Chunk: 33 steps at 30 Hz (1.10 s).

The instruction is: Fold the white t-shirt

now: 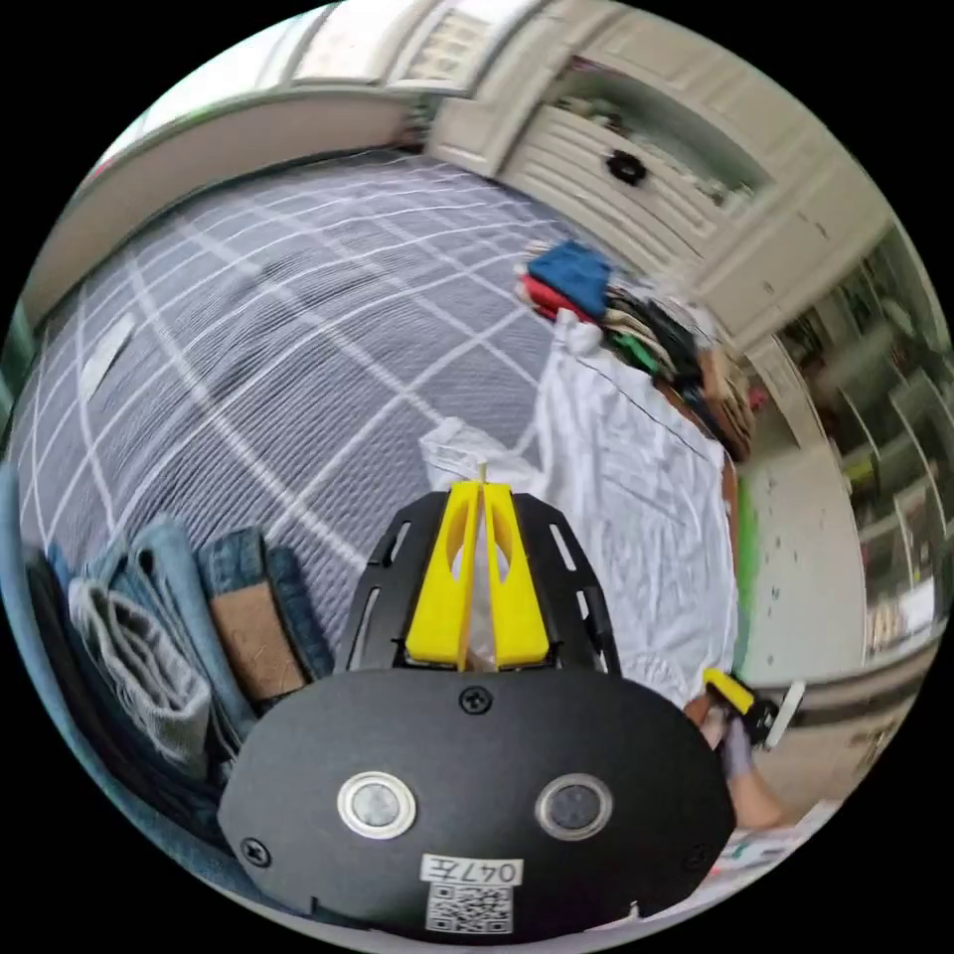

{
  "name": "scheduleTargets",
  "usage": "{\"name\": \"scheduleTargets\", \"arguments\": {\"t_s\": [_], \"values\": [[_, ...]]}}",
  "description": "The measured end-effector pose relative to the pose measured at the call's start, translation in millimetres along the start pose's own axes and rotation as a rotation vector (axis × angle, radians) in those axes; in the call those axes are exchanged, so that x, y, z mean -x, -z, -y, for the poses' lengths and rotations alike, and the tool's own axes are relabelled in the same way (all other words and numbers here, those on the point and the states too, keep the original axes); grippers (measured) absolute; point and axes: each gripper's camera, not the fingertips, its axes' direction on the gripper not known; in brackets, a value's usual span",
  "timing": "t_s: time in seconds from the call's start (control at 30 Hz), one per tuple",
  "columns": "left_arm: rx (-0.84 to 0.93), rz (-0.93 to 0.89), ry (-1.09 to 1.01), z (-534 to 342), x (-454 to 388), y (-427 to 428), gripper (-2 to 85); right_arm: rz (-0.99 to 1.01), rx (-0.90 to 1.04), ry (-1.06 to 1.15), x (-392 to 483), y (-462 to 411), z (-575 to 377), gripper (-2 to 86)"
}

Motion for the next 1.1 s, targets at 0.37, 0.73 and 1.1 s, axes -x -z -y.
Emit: {"name": "scheduleTargets", "arguments": {"t_s": [0.37,0.73,1.1], "values": [[0.742,0.029,-0.840,-4,-289,-172,-0.6,0.027,-0.010,-0.015,-32,-19,-32,-1.2],[0.764,-0.160,-0.706,56,-323,-170,3.5,0.052,-0.027,-0.025,-82,-43,-79,-0.4],[0.671,-0.285,-0.784,85,-360,-142,8.0,0.314,-0.347,-1.001,-292,-38,-250,7.4]]}}
